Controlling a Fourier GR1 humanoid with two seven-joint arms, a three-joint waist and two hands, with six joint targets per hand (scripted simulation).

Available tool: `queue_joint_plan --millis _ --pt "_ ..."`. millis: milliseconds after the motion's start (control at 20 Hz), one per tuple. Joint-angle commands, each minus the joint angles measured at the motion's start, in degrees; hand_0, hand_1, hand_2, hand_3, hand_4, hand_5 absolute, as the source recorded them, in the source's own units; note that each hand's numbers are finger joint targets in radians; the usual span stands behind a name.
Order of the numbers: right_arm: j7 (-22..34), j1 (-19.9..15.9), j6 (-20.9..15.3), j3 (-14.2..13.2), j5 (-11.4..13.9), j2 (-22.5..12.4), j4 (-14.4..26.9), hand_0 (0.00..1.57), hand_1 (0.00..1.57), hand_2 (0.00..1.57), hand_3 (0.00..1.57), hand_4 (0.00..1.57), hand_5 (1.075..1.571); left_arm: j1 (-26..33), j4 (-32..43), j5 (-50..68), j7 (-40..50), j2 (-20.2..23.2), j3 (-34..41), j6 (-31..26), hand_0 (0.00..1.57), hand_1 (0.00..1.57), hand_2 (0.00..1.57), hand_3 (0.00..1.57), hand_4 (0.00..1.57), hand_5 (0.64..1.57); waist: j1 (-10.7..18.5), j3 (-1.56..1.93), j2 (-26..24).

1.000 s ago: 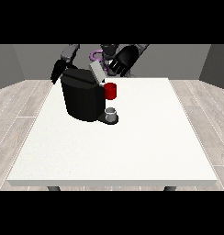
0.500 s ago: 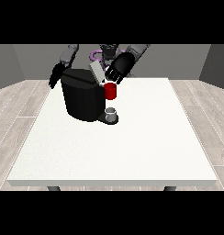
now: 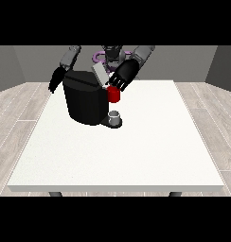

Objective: Insert the coffee pod into the coffee machine and close the lid

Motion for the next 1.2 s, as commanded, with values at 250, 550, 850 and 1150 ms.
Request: queue_joint_plan --millis 250,550,850,1150 --pt "0.12 -0.85 -0.75 1.05 0.79 1.42 1.47 0.00 0.00 0.00 0.00 0.00 1.571 -2.92 0.38 -1.29 1.52 -1.27 -0.28 2.10 1.22 1.22 1.26 1.20 0.42 1.571 -0.49 0.01 0.96" --pt "1.71 -5.51 0.88 -3.23 -1.99 -2.14 1.28 0.00 0.00 0.00 0.00 0.00 1.571 -3.02 0.13 -1.67 -0.43 -1.25 -0.42 3.36 1.21 1.21 1.24 1.20 0.35 1.571 0.25 0.03 2.42" --pt "2.49 -4.24 -1.57 0.37 1.35 0.20 -0.39 0.00 0.00 0.00 0.00 0.00 1.571 -3.37 1.48 -2.51 -2.60 1.00 0.26 5.35 1.24 1.24 1.26 1.20 0.29 1.571 -0.89 -0.01 2.85" --pt "-1.32 -2.42 -1.42 -0.63 0.20 0.58 1.20 0.00 0.00 0.00 0.00 0.00 1.571 -3.48 1.18 -6.43 -2.69 2.79 -2.89 5.28 1.21 1.21 1.22 1.09 0.00 1.571 -0.90 0.02 3.48"
